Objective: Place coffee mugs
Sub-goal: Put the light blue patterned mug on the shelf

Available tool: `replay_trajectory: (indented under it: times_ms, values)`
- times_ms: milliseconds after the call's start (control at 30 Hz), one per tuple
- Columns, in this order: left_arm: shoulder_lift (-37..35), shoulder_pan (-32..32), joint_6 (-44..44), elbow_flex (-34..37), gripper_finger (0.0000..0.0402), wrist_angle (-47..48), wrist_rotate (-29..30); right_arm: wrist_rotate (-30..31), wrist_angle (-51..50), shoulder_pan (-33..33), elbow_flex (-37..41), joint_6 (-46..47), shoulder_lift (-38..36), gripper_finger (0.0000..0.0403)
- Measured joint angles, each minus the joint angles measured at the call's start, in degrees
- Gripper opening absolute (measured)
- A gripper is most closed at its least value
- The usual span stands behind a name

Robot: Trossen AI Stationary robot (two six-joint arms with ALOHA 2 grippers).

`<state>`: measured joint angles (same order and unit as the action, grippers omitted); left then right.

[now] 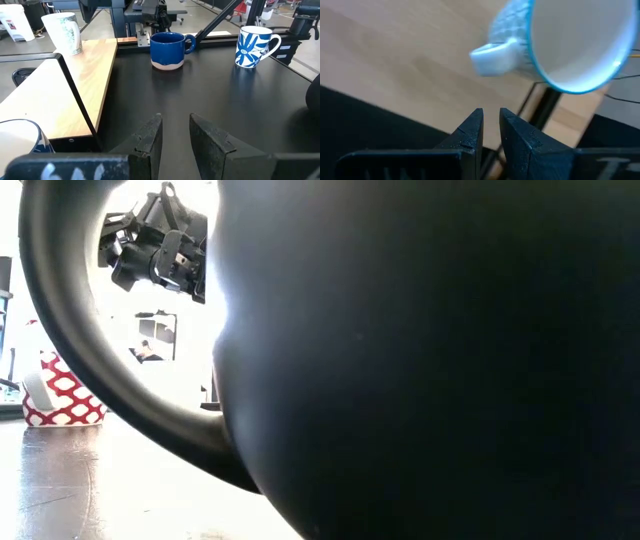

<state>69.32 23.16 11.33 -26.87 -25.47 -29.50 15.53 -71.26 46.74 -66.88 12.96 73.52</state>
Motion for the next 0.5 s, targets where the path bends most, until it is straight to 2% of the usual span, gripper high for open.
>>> replay_trajectory:
  times_ms: [133, 333, 500]
  values:
    - [0.0, 0.0, 0.0, 0.0, 0.008, -0.1, 0.0, 4.0, 0.1, 0.0, 0.2, 0.0, 0.2, 0.0052]
    - [0.0, 0.0, 0.0, 0.0, 0.008, -0.3, 0.0, 4.4, 1.7, 0.0, 0.3, -0.4, 0.2, 0.0052]
    - [0.0, 0.0, 0.0, 0.0, 0.008, -0.3, 0.0, 7.1, 2.5, 0.1, 0.5, -0.9, 0.2, 0.0052]
